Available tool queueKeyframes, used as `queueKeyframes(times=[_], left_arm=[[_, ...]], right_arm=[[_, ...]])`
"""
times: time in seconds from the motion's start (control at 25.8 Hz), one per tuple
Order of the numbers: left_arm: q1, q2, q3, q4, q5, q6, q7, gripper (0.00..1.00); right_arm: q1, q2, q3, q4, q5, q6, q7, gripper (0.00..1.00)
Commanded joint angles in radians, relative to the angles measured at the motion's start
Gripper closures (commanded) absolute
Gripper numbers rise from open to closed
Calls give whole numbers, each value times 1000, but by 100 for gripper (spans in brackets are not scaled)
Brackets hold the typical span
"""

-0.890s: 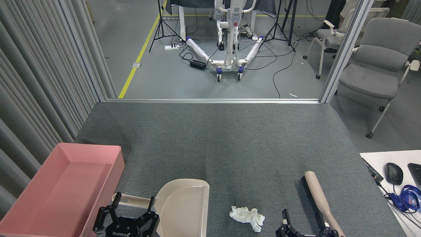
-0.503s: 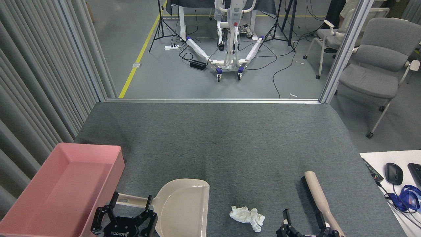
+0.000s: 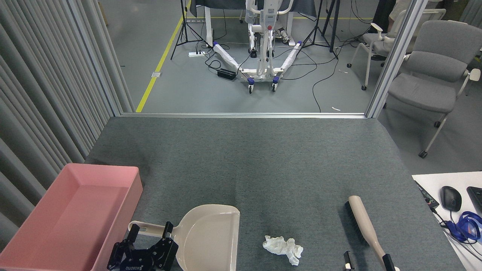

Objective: Sweep and dump garbage into bin
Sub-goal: 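Grasp the beige dustpan handle with the left gripper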

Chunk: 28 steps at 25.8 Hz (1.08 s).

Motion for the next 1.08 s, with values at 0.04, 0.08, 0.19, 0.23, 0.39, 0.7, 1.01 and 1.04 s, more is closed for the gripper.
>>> queueKeyframes(times=[0.04,0.08,0.19,0.23,0.39,0.7,1.01,1.04], left_arm=[[-1,0,13,9,220,-8,-69,0],[-4,0,18,25,249,-5,-69,0],[-8,-4,55,75,307,-5,-66,0],[-8,-4,66,84,345,-8,-66,0],[-20,2,73,129,458,-15,-64,0],[-48,-3,75,209,468,-15,-58,0],[-100,-8,76,265,479,-11,-53,0],[-111,-8,76,278,481,-13,-53,0]], right_arm=[[14,-5,-77,14,-3,-54,-21,2],[23,-11,-85,12,-3,-66,-25,2],[33,-16,-85,14,-5,-81,-31,2],[34,-17,-85,14,-5,-83,-36,2],[39,-17,-86,24,-5,-83,-42,2],[45,-19,-88,26,-5,-83,-45,2],[57,-23,-88,41,-5,-87,-60,2],[57,-23,-88,46,-5,-87,-67,2]])
